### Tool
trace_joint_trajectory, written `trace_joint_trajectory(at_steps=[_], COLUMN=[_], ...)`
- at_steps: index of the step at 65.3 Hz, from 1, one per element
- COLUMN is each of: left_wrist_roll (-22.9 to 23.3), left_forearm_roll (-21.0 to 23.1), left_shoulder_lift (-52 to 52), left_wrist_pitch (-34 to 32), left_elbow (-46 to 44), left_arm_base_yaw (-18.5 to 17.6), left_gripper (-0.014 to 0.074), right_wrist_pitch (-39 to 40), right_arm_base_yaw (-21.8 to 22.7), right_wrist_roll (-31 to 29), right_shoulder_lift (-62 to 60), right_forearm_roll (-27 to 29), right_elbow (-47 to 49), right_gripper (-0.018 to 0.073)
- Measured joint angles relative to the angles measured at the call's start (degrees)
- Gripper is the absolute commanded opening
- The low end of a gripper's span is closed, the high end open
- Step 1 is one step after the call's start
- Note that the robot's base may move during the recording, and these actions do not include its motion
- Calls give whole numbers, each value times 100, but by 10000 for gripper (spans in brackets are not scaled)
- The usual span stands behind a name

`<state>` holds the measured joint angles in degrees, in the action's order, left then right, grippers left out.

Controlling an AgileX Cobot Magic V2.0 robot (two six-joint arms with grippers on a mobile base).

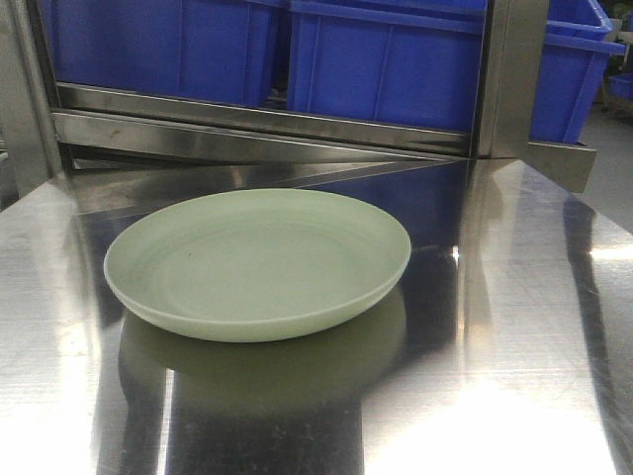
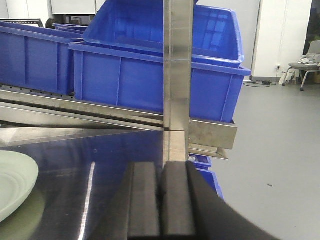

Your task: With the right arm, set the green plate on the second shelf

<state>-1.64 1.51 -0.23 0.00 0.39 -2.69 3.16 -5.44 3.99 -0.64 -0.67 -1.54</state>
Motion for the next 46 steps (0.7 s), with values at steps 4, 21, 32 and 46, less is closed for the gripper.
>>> trace_joint_trajectory(at_steps=[4,21,32,46], left_wrist_roll=[0,0,0,0], left_forearm_roll=[0,0,0,0], left_shoulder_lift=[0,0,0,0], left_wrist_pitch=[0,0,0,0], left_elbow=[0,0,0,0], left_arm_base_yaw=[0,0,0,0], left_gripper=[130,130,130,130], right_wrist_pitch=[0,463,1225,-274], right_arm_base_yaw=[0,0,0,0], right_wrist_roll=[0,0,235,322], right_shoulder_lift=[0,0,0,898], right_forearm_roll=[0,0,-15,-140], right_elbow=[0,0,170,2614], right_gripper=[48,48,48,50])
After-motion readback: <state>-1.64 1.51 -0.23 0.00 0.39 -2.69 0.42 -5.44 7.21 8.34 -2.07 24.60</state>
